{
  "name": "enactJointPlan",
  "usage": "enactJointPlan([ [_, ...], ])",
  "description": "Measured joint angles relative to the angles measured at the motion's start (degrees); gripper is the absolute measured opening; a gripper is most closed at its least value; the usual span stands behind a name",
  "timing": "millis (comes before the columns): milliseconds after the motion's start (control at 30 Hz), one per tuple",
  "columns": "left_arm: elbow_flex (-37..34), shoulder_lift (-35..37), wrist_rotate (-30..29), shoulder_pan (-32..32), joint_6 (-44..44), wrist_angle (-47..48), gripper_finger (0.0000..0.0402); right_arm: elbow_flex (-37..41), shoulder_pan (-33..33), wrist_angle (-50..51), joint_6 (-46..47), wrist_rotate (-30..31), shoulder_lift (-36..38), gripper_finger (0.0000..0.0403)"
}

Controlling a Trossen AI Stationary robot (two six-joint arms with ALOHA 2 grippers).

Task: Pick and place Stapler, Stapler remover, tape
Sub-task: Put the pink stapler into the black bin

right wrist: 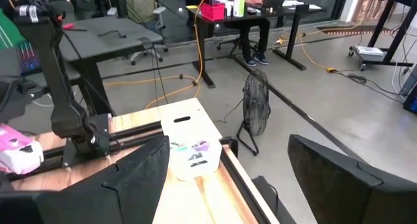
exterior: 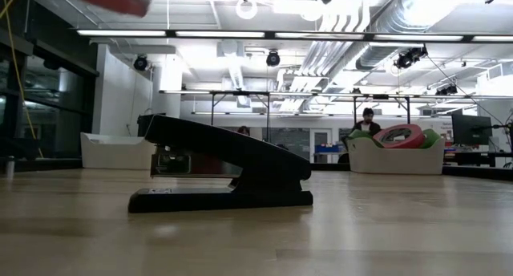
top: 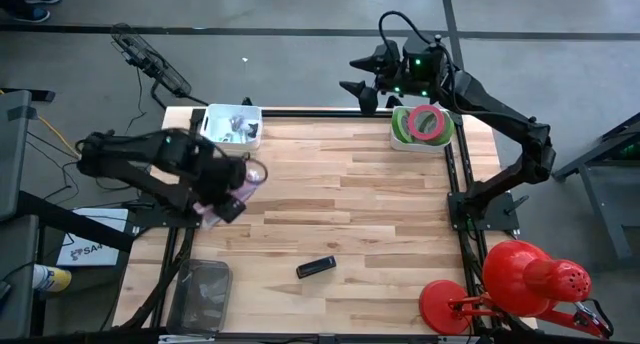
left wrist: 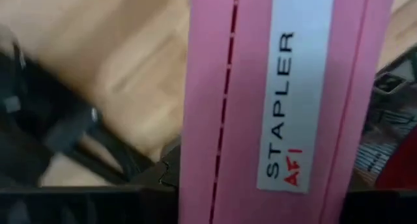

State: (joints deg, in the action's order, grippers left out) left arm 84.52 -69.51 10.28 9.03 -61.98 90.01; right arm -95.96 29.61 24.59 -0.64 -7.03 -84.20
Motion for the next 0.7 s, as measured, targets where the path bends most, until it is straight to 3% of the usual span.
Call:
enactJointPlan([
  [133, -5.7, 0.0, 1.4, 6.6, -11.6, -2.5, 0.0137, 0.0, 0.0, 1.3, -1.1, 0.0, 0.0, 0.0304],
  [500, -19.7, 0.0, 0.5, 23.7, -44.0, -24.5, 0.0137, 0.0, 0.0, 1.7, -2.0, -0.8, 0.0, 0.0304],
  [700, -21.8, -0.2, -2.2, 33.5, -62.0, -29.1, 0.0137, 0.0, 0.0, 1.7, -2.4, -1.7, 0.0, 0.0304],
])
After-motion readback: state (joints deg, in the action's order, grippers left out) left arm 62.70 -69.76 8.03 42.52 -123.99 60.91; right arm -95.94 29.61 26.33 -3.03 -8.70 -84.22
